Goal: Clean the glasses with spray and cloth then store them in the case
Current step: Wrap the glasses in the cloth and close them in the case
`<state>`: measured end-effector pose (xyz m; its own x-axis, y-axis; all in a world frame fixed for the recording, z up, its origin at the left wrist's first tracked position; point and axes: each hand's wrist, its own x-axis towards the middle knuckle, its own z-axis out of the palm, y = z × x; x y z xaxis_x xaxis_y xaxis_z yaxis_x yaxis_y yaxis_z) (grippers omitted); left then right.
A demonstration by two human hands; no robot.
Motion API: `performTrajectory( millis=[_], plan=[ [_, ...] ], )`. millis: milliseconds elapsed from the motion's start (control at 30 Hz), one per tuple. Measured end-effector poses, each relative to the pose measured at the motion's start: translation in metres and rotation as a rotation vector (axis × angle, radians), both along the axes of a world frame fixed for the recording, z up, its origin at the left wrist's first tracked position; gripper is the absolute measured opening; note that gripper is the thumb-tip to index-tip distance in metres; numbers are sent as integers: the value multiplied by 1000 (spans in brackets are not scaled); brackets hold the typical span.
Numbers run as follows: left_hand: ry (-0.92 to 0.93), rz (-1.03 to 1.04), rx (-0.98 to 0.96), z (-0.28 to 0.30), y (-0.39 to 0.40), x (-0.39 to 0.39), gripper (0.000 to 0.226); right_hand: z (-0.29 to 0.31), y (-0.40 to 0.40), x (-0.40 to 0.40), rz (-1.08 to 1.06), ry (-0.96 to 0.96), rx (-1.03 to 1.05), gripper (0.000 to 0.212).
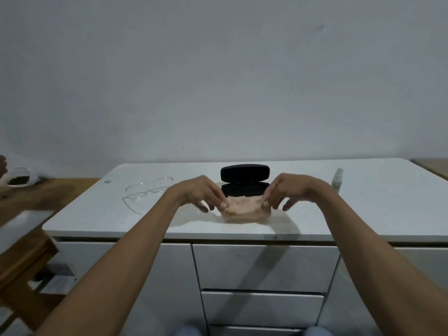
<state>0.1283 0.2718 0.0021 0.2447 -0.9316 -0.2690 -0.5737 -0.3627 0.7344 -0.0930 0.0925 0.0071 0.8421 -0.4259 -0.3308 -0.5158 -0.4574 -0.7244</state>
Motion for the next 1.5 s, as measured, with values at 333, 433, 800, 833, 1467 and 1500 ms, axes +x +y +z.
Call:
performTrajectory(
  millis=[333,433,800,833,1467,1500],
  plan=[
    [-55,2,145,-14,-8,-26,38,-14,10,-3,-47,96,4,38],
    [-114,160,-115,-25,-19,-22,27,-25,3,5,-207,-65,-74,26],
    [-489,278,-352,-74,-48,-23,11,-64,-2,34,-283,-60,-495,28],
    [-536,283,-351,-75,-49,-23,11,-64,-3,34,-281,-59,-501,28],
    [-800,384,-396,-85,-52,-22,21,-61,-2,33,-317,-35,-589,44],
    [-787,375,-437,-85,-52,-23,22,-60,-2,33,-316,-64,-578,40]
  ],
)
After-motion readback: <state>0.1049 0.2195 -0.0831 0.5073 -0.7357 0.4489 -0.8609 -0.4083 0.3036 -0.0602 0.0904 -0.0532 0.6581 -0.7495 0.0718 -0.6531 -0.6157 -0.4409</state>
